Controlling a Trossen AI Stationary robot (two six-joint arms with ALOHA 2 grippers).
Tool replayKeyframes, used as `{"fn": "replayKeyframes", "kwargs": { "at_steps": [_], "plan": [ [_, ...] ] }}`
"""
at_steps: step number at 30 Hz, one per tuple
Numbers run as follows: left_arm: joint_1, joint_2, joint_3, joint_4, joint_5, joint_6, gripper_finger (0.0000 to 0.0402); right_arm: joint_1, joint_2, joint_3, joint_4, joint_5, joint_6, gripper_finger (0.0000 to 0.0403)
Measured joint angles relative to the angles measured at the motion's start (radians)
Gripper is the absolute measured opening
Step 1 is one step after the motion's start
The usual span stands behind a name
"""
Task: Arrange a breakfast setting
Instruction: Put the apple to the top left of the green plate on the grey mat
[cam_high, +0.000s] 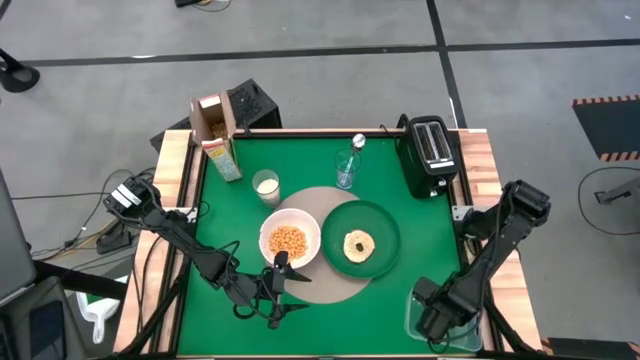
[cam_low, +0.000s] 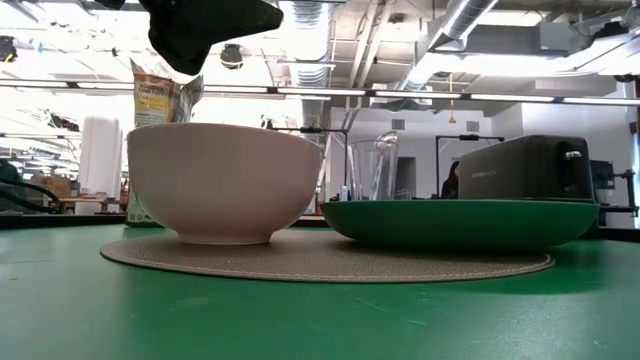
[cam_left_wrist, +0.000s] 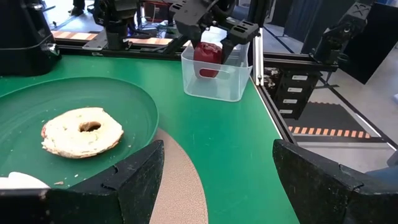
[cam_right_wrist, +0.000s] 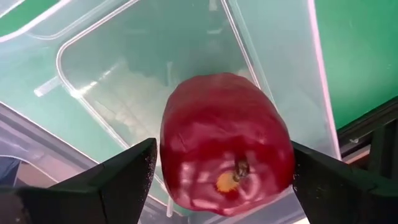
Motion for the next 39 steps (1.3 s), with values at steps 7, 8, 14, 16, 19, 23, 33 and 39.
{"fn": "replayKeyframes", "kwargs": {
  "at_steps": [7,8,14,16,19,23,33,39],
  "plan": [
    [0.000,0.000,0.000,0.000,0.000,0.000,0.0286,0.003,0.000,0.000,-0.001,0.019,-0.020,0.0347],
    [0.000,0.000,0.000,0.000,0.000,0.000,0.0286,0.003,0.000,0.000,-0.001,0.025,-0.023,0.0342],
    [0.000,0.000,0.000,0.000,0.000,0.000,0.0286,0.003,0.000,0.000,-0.001,0.031,-0.032,0.0319],
    [0.000,0.000,0.000,0.000,0.000,-0.005,0.0286,0.003,0.000,0.000,0.000,0.033,-0.050,0.0317],
    [0.000,0.000,0.000,0.000,0.000,-0.008,0.0286,0.003,0.000,0.002,0.001,0.029,-0.068,0.0317],
    [0.000,0.000,0.000,0.000,-0.001,-0.007,0.0286,-0.001,-0.003,0.051,-0.004,0.038,-0.109,0.0316],
    [0.000,0.000,0.000,0.000,-0.004,0.009,0.0286,-0.059,-0.009,0.256,-0.273,0.041,-0.203,0.0315],
    [0.000,-0.008,0.000,-0.004,0.001,0.037,0.0286,-0.135,-0.009,0.382,-0.388,0.153,-0.349,0.0315]
  ]
}}
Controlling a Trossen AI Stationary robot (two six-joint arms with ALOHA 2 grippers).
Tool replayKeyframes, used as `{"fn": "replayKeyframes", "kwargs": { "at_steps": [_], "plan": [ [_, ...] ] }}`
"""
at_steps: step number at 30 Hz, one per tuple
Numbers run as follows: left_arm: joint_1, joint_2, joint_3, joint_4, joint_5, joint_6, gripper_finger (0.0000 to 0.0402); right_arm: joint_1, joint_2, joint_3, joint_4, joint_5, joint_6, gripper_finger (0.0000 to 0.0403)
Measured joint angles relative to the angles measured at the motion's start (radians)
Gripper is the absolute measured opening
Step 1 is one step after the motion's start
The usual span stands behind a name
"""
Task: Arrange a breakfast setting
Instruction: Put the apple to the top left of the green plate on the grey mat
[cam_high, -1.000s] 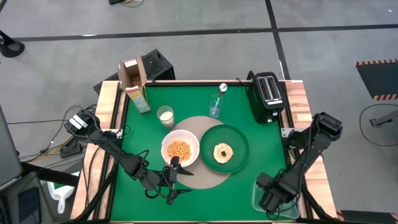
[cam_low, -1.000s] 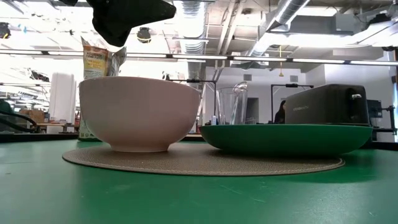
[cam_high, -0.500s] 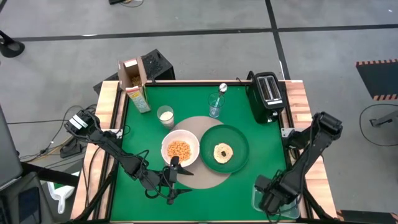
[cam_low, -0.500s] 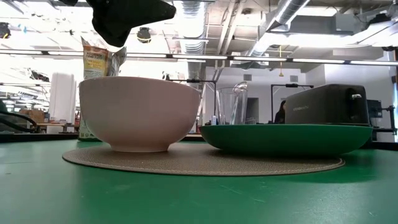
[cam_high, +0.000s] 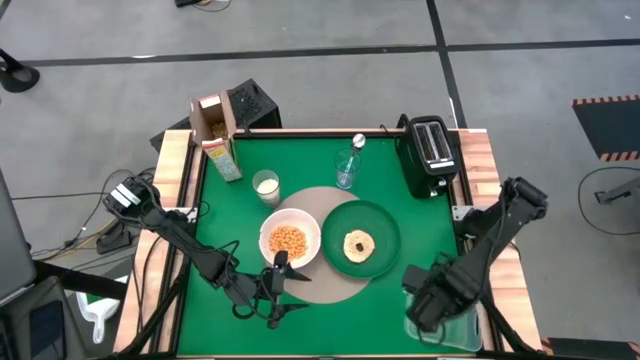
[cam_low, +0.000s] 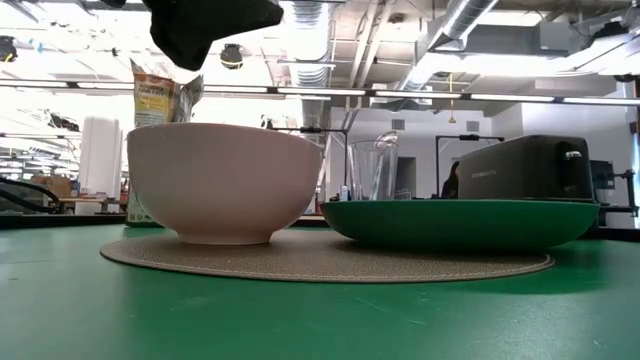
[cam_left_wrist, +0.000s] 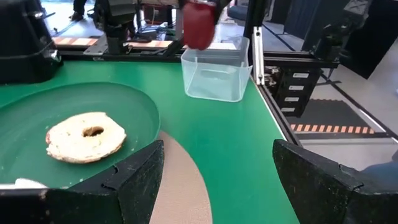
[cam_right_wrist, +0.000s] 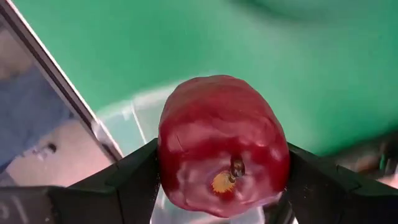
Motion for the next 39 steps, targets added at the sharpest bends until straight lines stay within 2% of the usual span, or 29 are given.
{"fn": "replayKeyframes", "kwargs": {
  "at_steps": [8,12,22,26,29,34,39],
  "plan": [
    [-0.009,-0.078,0.000,-0.103,0.018,0.018,0.0286,-0.179,0.000,0.070,0.006,0.181,-0.349,0.0315],
    [-0.042,-0.117,-0.027,-0.135,0.011,0.018,0.0286,-0.289,0.000,0.093,0.021,0.220,-0.517,0.0315],
    [-0.153,-0.209,-0.124,-0.135,-0.142,0.014,0.0286,-0.548,0.000,0.127,0.200,0.256,-0.881,0.0315],
    [-0.171,-0.233,-0.171,-0.126,-0.213,-0.006,0.0286,-0.631,0.010,0.157,0.255,0.256,-1.001,0.0314],
    [-0.172,-0.240,-0.216,-0.115,-0.228,-0.047,0.0286,-0.692,0.023,0.185,0.292,0.255,-1.077,0.0314],
    [-0.167,-0.242,-0.269,-0.107,-0.252,-0.087,0.0286,-0.780,0.105,0.299,0.278,0.255,-1.170,0.0314],
    [-0.156,-0.303,-0.275,-0.129,-0.227,-0.030,0.0286,-0.843,0.246,0.468,0.209,0.249,-1.247,0.0314]
  ]
}}
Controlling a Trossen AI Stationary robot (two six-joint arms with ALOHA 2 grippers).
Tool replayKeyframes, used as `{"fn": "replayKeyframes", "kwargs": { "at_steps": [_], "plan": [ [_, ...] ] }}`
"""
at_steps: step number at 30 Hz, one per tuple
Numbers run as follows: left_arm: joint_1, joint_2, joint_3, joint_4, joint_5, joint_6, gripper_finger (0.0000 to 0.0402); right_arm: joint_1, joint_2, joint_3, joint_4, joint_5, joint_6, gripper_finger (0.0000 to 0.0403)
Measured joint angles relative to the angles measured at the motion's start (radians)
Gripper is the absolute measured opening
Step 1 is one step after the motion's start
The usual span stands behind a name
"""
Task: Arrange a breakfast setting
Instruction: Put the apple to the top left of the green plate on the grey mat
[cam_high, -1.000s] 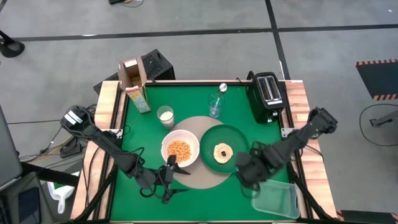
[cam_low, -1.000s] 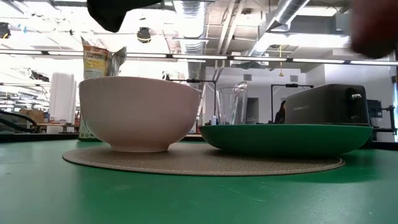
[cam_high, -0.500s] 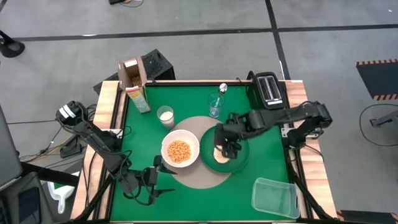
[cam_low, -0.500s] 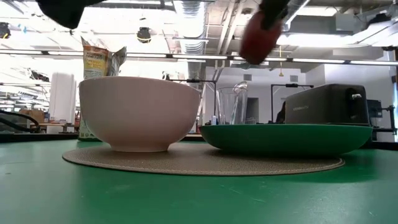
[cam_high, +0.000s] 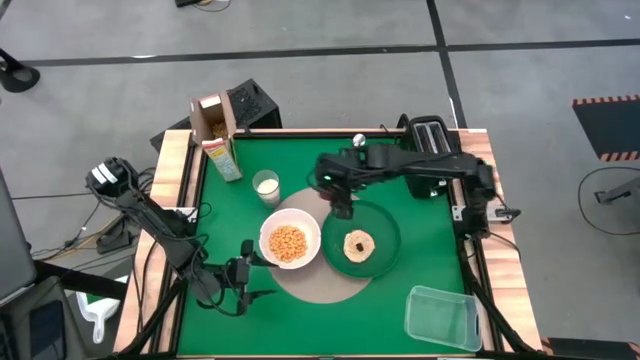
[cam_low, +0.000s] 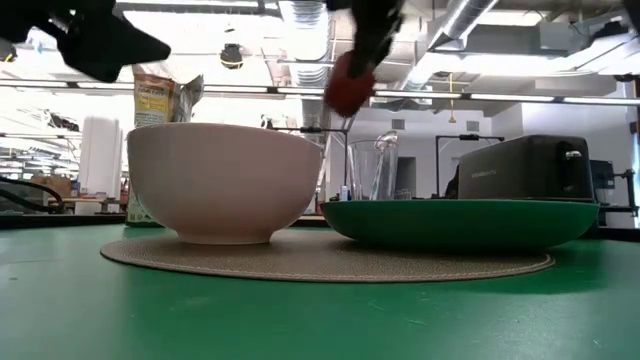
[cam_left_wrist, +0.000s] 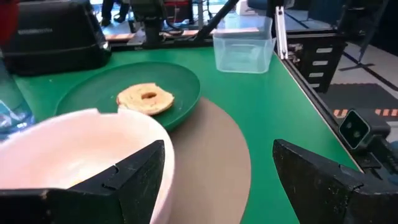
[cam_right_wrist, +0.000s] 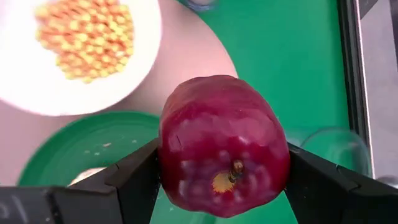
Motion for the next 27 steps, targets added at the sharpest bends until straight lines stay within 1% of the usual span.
{"fn": "replayKeyframes", "kwargs": {
  "at_steps": [2,5,8,11,17,27],
  "plan": [
    [0.000,-0.036,0.000,-0.025,0.023,0.015,0.0286,-0.020,0.068,0.078,-0.039,-0.001,-0.017,0.0314],
    [-0.011,-0.083,-0.001,-0.083,0.027,0.007,0.0286,-0.046,0.156,0.190,-0.090,-0.001,-0.034,0.0314],
    [-0.027,-0.096,-0.024,-0.091,0.026,-0.042,0.0286,-0.066,0.241,0.281,-0.154,-0.002,-0.045,0.0314],
    [-0.042,-0.096,-0.044,-0.095,0.006,-0.118,0.0286,-0.080,0.316,0.334,-0.199,-0.008,-0.048,0.0314],
    [-0.042,-0.097,-0.050,-0.092,-0.010,-0.179,0.0286,-0.083,0.413,0.350,-0.242,-0.010,-0.056,0.0314],
    [-0.042,-0.097,-0.050,-0.093,-0.025,-0.187,0.0286,-0.083,0.523,0.349,-0.243,-0.033,-0.097,0.0314]
  ]
}}
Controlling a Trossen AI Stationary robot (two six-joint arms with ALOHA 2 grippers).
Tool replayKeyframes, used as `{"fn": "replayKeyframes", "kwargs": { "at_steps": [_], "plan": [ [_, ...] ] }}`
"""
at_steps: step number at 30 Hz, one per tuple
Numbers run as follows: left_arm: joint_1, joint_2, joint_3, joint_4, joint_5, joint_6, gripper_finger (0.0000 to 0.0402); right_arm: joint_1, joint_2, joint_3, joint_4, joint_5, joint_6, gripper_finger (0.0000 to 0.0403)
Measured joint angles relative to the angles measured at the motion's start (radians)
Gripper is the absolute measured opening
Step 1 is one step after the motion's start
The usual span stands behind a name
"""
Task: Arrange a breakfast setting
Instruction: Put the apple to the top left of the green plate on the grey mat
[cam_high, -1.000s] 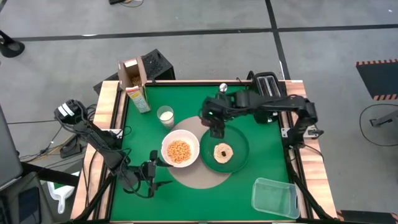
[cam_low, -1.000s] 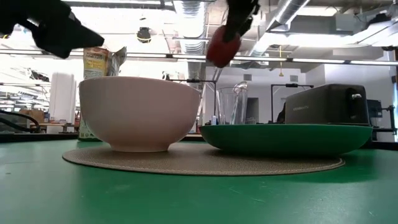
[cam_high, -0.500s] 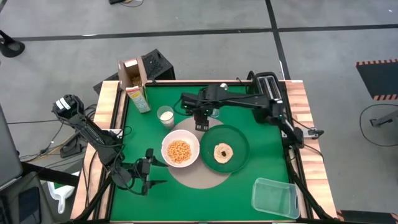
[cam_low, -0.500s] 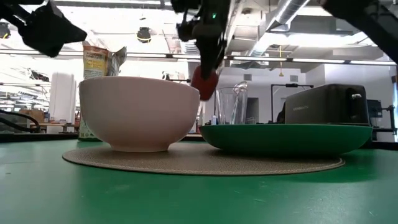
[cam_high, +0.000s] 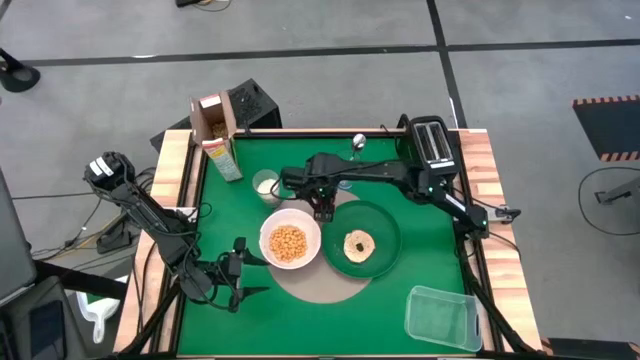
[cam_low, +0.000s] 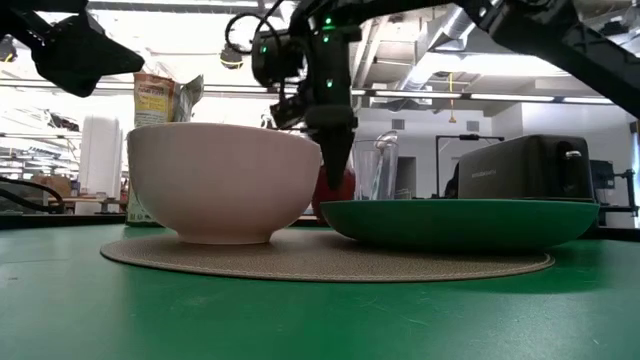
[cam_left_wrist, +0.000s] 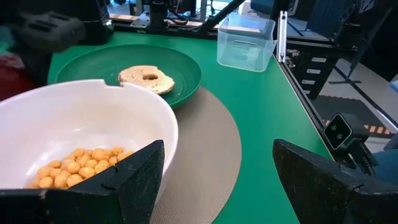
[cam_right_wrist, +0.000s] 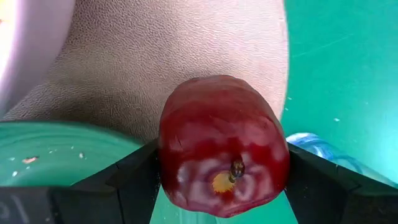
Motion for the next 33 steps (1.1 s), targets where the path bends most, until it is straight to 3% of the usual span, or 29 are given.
{"fn": "replayKeyframes", "kwargs": {
  "at_steps": [33],
  "plan": [
    [0.000,0.000,0.000,-0.006,0.000,0.002,0.0286,-0.018,0.011,-0.001,0.072,-0.053,-0.018,0.0321]
  ]
}}
